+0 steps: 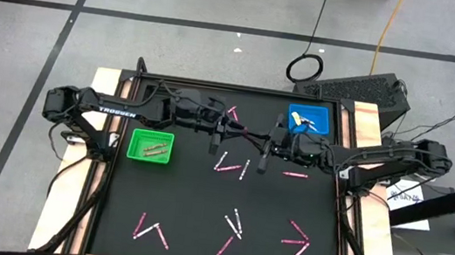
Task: Sort crayons
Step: Put the red crayon into the black bin
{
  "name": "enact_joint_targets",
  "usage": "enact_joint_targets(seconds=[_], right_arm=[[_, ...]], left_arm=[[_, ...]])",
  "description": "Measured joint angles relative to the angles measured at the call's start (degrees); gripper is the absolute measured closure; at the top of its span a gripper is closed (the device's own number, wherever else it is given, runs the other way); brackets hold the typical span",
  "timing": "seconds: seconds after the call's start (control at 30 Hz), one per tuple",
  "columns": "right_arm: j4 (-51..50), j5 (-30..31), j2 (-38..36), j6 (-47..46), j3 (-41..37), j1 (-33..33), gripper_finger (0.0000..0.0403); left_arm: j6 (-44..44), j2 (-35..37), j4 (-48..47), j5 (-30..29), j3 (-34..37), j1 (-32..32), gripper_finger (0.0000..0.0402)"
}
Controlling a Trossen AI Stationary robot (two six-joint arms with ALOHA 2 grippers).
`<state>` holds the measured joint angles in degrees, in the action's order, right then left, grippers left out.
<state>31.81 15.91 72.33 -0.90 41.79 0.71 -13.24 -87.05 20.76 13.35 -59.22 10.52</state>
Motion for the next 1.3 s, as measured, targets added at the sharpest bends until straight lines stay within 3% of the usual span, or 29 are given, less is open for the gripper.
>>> enact_joint_targets(seconds=[0.27, 0.53, 0.7, 0.9, 1.07, 1.3], right_arm=[[2.5, -1.2, 1.4, 0.0, 0.0, -0.3, 0.0403], [2.4, -2.3, 1.4, -0.3, 0.0, -0.5, 0.0403], [2.3, -2.5, 1.4, -1.0, 0.0, -0.7, 0.0399], [2.2, -2.7, 1.4, -1.3, 0.0, -1.5, 0.0361], [1.2, -2.4, 1.5, -1.4, -0.1, -1.6, 0.0313], [-1.7, -2.9, 0.0, -0.8, 0.1, -1.6, 0.0271]], left_arm=[[0.0, 0.0, 0.8, 0.2, 0.0, 0.0, 0.0315], [2.3, 0.1, 0.8, 0.6, 0.0, 0.6, 0.039], [3.2, 0.1, 0.7, 0.8, 0.0, 1.0, 0.0387], [3.5, 0.1, 0.3, 0.5, 0.0, 1.4, 0.0387], [4.8, 0.4, -6.6, 0.8, 0.0, 3.8, 0.0387], [9.9, 3.7, -25.1, -0.5, 0.0, 10.2, 0.0387]])
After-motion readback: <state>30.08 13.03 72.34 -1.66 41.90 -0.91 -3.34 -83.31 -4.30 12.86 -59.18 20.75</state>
